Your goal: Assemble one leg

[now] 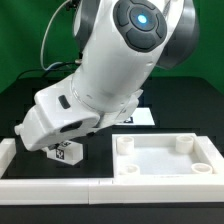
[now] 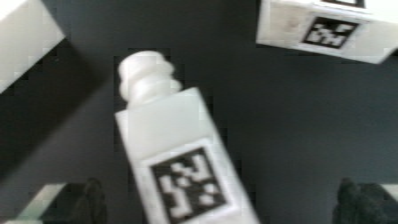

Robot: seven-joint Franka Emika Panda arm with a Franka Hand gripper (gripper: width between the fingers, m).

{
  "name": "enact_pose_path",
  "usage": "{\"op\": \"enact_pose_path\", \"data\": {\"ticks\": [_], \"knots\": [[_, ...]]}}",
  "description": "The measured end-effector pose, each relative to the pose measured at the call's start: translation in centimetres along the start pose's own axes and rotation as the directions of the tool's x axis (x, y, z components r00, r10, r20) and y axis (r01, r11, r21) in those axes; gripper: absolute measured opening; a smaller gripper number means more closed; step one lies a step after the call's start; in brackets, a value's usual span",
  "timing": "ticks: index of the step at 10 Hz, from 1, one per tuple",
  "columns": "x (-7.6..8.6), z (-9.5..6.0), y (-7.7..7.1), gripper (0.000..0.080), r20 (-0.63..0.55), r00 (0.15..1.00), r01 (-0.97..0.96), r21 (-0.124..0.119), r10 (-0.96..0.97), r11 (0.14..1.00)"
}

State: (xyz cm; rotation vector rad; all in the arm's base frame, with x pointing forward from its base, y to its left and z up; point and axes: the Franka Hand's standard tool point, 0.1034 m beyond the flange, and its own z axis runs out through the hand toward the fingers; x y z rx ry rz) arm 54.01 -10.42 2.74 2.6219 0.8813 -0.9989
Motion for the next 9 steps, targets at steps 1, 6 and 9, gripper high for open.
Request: {"op": "enact_pose_path", "data": {"ticks": [1, 6, 9], "knots": [[-0.06, 0.26, 0.96, 0.0648, 0.024, 1.0, 0.01, -0.04, -0.009, 0.999], [0.4, -0.01, 1.79, 0.0648, 0.023, 1.0, 0.018, -0.109, -0.016, 0.994], [0.37, 0.37, 1.34, 0.0648, 0.05, 0.999, 0.004, -0.111, 0.002, 0.994]]}}
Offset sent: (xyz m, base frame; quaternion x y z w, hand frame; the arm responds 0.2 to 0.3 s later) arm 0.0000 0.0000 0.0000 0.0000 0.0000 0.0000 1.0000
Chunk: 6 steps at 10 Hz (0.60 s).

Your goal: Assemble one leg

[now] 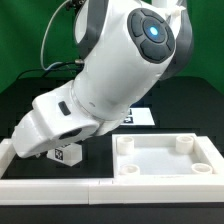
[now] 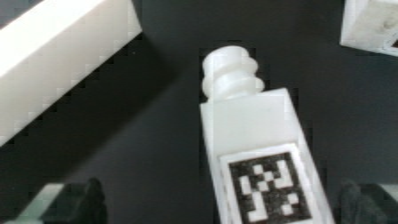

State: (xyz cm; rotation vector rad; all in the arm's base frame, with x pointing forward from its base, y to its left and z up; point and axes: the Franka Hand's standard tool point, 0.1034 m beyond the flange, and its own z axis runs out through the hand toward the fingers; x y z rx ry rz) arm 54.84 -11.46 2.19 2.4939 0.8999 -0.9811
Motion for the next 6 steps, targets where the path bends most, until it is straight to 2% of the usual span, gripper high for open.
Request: {"op": "enact_pose_path", "data": {"ticks": [2, 6], "knots": [[-0.22, 0.74, -0.86, 0.0648, 0.062, 0.997, -0.041, 0.019, 0.04, 0.999], [-0.17, 0.85, -0.87, 0.0648, 0.069, 0.997, -0.04, 0.02, 0.039, 0.999]]}}
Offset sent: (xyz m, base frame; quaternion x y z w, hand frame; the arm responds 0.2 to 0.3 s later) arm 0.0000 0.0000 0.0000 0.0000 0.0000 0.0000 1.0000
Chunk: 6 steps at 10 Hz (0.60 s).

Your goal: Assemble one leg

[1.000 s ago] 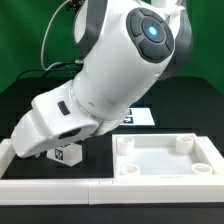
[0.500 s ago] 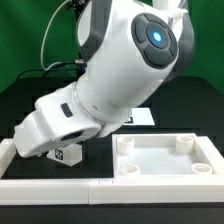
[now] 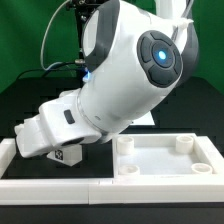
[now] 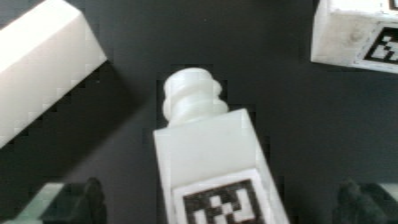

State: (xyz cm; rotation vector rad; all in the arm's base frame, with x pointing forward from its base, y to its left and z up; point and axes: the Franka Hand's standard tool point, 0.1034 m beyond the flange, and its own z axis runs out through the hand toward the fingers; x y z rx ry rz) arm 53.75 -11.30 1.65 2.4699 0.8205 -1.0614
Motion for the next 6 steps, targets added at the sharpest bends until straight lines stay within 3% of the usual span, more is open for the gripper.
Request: {"op": "enact_pose_path", "data": {"ticks": [3, 5, 6], "knots": [[-0.41, 0.11, -0.72, 0.0648, 0.089, 0.994, -0.071, 0.016, 0.069, 0.997], [-0.19, 0.12, -0.51, 0.0648, 0.077, 0.995, -0.061, 0.013, 0.06, 0.998], [-0.18, 0.11, -0.53, 0.0532, 0.077, 0.995, -0.06, 0.012, 0.059, 0.998]]}}
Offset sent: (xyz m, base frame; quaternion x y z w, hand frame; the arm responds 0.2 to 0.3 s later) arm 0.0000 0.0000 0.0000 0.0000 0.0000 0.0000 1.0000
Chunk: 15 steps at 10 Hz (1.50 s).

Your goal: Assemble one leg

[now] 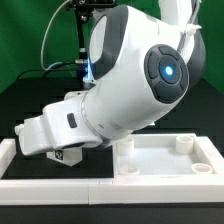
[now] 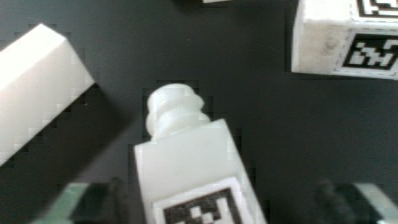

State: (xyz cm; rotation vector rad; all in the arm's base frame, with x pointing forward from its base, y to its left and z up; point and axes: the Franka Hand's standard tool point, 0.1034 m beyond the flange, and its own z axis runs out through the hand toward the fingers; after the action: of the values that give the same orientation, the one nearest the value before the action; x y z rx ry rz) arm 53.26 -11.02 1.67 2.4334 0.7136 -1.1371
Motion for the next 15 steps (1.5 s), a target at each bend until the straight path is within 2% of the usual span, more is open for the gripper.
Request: {"op": "enact_pose_path", "data": {"ticks": [2, 5, 6, 7, 8, 9, 10, 11, 12, 13, 15], "knots": [[0.0, 0.0, 0.0, 0.0278, 0.0, 1.0, 0.0, 0.0, 0.0, 1.0], [0.0, -0.1, 0.0, 0.0279, 0.002, 1.0, 0.0, 0.0, 0.0, 1.0], [-0.9, -0.7, -0.2, 0.0279, 0.039, 0.999, -0.008, 0.011, 0.008, 1.0], [-2.3, -2.5, -0.4, 0.0279, 0.086, 0.995, -0.048, 0.041, 0.044, 0.998], [-3.7, -5.2, -0.7, 0.0279, 0.116, 0.988, -0.112, 0.062, 0.104, 0.992], [-4.2, -7.3, -1.0, 0.0279, 0.092, 0.984, -0.164, 0.084, 0.156, 0.983], [-4.3, -8.8, -1.4, 0.0281, 0.029, 0.978, -0.21, 0.116, 0.208, 0.971], [-4.4, -10.1, -1.5, 0.0281, -0.019, 0.969, -0.243, 0.118, 0.247, 0.963], [-3.0, -10.6, -1.1, 0.0281, -0.1, 0.965, -0.233, 0.095, 0.242, 0.968], [-2.0, -11.1, -0.3, 0.0281, -0.197, 0.948, -0.236, 0.087, 0.249, 0.968], [-2.5, -11.4, -0.4, 0.0281, -0.33, 0.911, -0.231, 0.088, 0.247, 0.969]]}}
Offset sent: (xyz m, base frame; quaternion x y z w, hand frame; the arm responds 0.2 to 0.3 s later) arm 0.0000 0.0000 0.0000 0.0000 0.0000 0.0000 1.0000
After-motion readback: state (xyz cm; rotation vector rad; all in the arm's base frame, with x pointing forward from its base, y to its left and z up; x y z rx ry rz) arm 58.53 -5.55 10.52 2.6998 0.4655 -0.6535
